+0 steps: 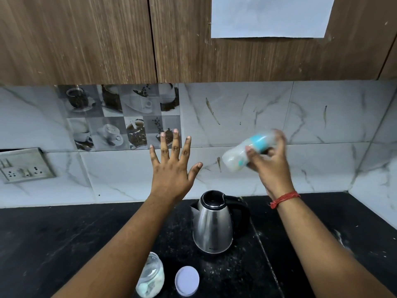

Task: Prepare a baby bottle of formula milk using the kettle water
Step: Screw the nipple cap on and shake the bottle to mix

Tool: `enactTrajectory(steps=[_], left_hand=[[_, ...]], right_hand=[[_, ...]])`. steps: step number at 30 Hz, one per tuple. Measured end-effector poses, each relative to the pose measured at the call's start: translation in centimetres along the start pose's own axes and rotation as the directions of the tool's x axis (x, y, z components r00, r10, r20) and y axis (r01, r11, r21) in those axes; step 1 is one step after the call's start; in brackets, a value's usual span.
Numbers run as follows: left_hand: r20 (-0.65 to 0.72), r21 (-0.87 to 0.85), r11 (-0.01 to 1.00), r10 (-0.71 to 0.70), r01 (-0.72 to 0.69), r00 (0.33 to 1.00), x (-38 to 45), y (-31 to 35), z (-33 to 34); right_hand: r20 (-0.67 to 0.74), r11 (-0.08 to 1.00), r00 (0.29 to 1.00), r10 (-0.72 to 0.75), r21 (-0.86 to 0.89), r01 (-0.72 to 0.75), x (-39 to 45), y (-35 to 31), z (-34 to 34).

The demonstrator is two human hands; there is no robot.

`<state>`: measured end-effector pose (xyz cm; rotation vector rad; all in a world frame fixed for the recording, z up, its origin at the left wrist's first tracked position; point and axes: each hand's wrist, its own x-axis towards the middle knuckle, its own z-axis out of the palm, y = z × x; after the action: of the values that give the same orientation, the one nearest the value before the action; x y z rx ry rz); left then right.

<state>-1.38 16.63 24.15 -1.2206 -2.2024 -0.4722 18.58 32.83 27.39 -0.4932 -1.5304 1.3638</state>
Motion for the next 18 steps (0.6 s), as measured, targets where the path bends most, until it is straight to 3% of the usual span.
enactTrajectory(steps=[2,5,6,9,12,13,16,18], left_hand=[[0.003,0.000,1.000,0.016,-0.016,1.000,-0.12,0.12,0.01],[-0.001,-0.012,1.000,0.003,-0.003,1.000,0.07,0.24,-0.02],[-0.001,-0.010,1.000,0.002,-0.002,1.000,0.12,0.30,-0.02],[-0.001,-0.002,1.000,0.018,-0.018,1.000,0.06,0.27,-0.03],[0.001,-0.010,1.000,0.005,-0.005,1.000,0.19,0.22,0.12],[0.005,-0.005,1.000,0.005,-0.005,1.000,0.21,0.28,0.16],[0.013,0.007,1.000,0.026,-0.026,1.000,0.17,0.39,0.16],[0.006,0.001,1.000,0.020,-0.020,1.000,0.29,0.31,0.17]], right_hand=[[0.142,0.989,0.990,0.019,-0.150,0.002,-0.33,0.01,0.47],[-0.084,0.996,0.993,-0.079,-0.055,0.074,-0.46,0.15,0.29],[-0.087,0.997,0.994,-0.069,-0.027,0.067,-0.22,0.14,0.13],[0.143,0.983,0.990,0.001,-0.182,0.025,-0.07,-0.09,0.25],[-0.071,0.996,0.995,-0.070,-0.057,0.066,-0.09,-0.04,-0.01],[-0.069,0.998,0.996,-0.060,-0.035,0.058,0.01,-0.05,-0.07],[0.130,0.984,0.991,0.008,-0.180,0.016,-0.27,0.33,0.50],[-0.014,0.991,0.998,-0.054,-0.124,0.052,-0.18,0.75,0.42]])
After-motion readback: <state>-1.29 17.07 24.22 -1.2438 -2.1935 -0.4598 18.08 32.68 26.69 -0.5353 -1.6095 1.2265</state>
